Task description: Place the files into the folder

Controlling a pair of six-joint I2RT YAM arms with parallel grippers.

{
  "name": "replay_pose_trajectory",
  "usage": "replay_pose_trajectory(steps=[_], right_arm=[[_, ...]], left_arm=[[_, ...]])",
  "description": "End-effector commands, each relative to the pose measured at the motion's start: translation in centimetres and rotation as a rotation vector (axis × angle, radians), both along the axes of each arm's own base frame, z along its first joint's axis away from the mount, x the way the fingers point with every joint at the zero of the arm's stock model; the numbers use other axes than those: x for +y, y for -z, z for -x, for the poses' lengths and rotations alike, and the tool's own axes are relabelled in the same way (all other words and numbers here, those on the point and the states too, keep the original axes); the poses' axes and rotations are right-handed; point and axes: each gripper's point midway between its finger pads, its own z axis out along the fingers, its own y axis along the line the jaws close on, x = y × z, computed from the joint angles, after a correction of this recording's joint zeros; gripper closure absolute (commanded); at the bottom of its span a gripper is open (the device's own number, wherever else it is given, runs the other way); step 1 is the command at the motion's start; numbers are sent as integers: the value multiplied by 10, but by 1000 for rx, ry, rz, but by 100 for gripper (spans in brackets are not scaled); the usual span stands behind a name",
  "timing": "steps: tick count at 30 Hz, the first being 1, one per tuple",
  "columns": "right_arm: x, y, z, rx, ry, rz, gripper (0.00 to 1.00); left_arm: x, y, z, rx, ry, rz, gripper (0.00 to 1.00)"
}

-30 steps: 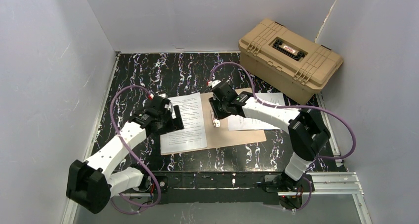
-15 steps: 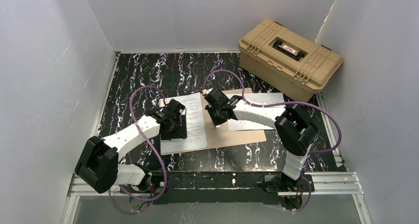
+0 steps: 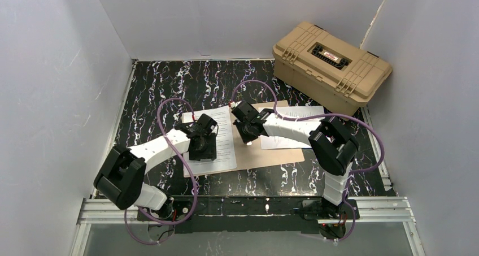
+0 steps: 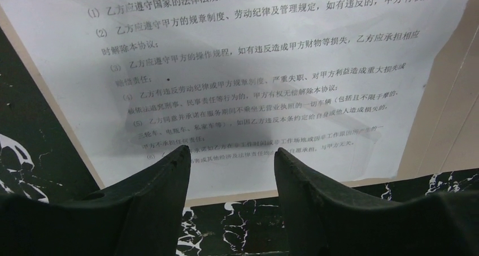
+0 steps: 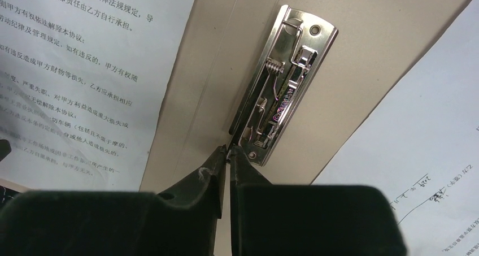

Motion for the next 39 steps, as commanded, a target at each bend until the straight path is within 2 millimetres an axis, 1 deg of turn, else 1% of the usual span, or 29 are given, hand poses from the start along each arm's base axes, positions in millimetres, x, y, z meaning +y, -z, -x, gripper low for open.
replay_pose_trajectory(steps=[1,8,13,18,24,28,33,39], right_arm=[[10,-6,-9,-29,9,-13,86],[3,1,-3,-20,7,16,88],[-3,9,0,-16,7,56,91],[-18,19,4,-20,11,131,95],[-30,35,15,4,0,190,97],[-36,40,19,-1,0,228,98],[-51,47,20,-10,6,310,99],[-62,52,21,-19,18,357,99]], left_arm=[[-7,-4,-10,-24,-5,9,47],[-4,1,-9,-22,-10,-8,48],[-4,5,-8,-12,-12,-9,49],[-2,7,-8,-14,-20,-15,50],[-1,9,-7,-11,-30,-17,50],[0,11,-6,-7,-31,-24,51],[2,11,-5,-9,-35,-30,51],[3,13,-5,-1,-41,-36,52]])
